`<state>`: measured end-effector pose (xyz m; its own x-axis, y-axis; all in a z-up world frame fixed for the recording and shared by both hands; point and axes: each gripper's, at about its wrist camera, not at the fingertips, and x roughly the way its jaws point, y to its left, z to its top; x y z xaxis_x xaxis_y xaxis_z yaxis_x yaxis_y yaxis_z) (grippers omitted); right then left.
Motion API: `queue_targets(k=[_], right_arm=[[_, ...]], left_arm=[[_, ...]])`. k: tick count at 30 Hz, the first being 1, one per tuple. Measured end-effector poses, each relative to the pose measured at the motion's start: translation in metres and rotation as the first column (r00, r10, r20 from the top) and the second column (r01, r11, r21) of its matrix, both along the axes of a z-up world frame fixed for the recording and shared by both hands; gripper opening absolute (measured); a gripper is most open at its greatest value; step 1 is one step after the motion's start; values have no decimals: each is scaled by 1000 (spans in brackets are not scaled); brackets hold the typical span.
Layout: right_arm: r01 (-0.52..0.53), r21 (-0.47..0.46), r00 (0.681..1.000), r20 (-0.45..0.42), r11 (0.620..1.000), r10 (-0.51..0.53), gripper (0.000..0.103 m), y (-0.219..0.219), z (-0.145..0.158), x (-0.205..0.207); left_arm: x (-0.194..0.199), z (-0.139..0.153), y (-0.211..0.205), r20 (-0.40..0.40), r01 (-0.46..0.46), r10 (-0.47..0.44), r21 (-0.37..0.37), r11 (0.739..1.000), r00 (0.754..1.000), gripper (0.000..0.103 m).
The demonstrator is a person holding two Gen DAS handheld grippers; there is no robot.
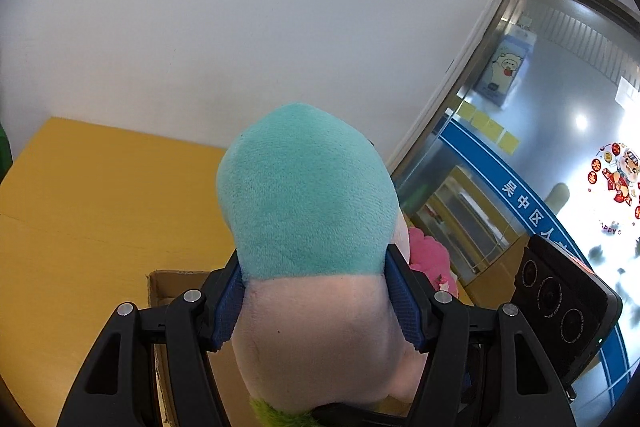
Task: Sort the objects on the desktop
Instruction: 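Lift the pig plush with both grippers and carry it over the box, then lower the pig plush into the cardboard box and open both grippers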
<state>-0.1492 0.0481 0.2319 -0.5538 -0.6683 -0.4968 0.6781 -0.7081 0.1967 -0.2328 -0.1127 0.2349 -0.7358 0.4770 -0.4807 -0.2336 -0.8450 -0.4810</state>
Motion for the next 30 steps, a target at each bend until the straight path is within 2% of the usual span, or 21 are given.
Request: queue_targets(k=[7, 9, 12, 15, 18, 20, 21, 23, 25, 27, 30], right_arm=[[22, 7, 995, 98, 1000, -23, 80, -10, -49, -39], [21, 10, 990, 142, 1000, -22, 80, -14, -73, -50], [23, 32, 980, 199, 999, -29, 80, -19, -110, -59], [29, 24, 956, 291, 999, -35, 80, -20, -157, -68], [43, 88, 937, 342, 995, -71, 80, -29, -194, -73], [44, 144, 932, 352, 989, -92, 81, -36, -212, -74], [39, 143, 927, 364, 989, -89, 82, -38, -218, -74], [33, 131, 923, 377, 991, -80, 82, -40, -221, -74], [18, 142, 931, 357, 990, -68, 82, -43, -216, -69], [-9, 135, 932, 359, 991, -41, 82, -46, -214, -64], [-42, 105, 917, 398, 994, -3, 82, -49, -217, -59]], left_arm=[[-35, -59, -16, 97, -1, -2, 27, 1000, 995, 68], [-43, -83, -21, 144, -6, 1, 35, 999, 990, 68], [-56, -130, -25, 243, -1, -11, 47, 999, 970, 68], [-64, -175, -21, 333, -2, -2, 12, 1000, 943, 68], [-62, -208, -22, 388, -11, 6, 11, 1000, 922, 68], [-59, -213, -14, 381, 10, 14, -60, 998, 924, 68], [-57, -213, -13, 382, 14, 17, -79, 997, 924, 68], [-54, -212, -17, 396, 0, 25, -64, 998, 918, 68], [-47, -209, -23, 408, -16, 31, -40, 999, 912, 68], [-41, -205, -28, 417, -22, 42, -52, 998, 908, 68], [-41, -206, -29, 457, -25, 53, -67, 997, 888, 68]])
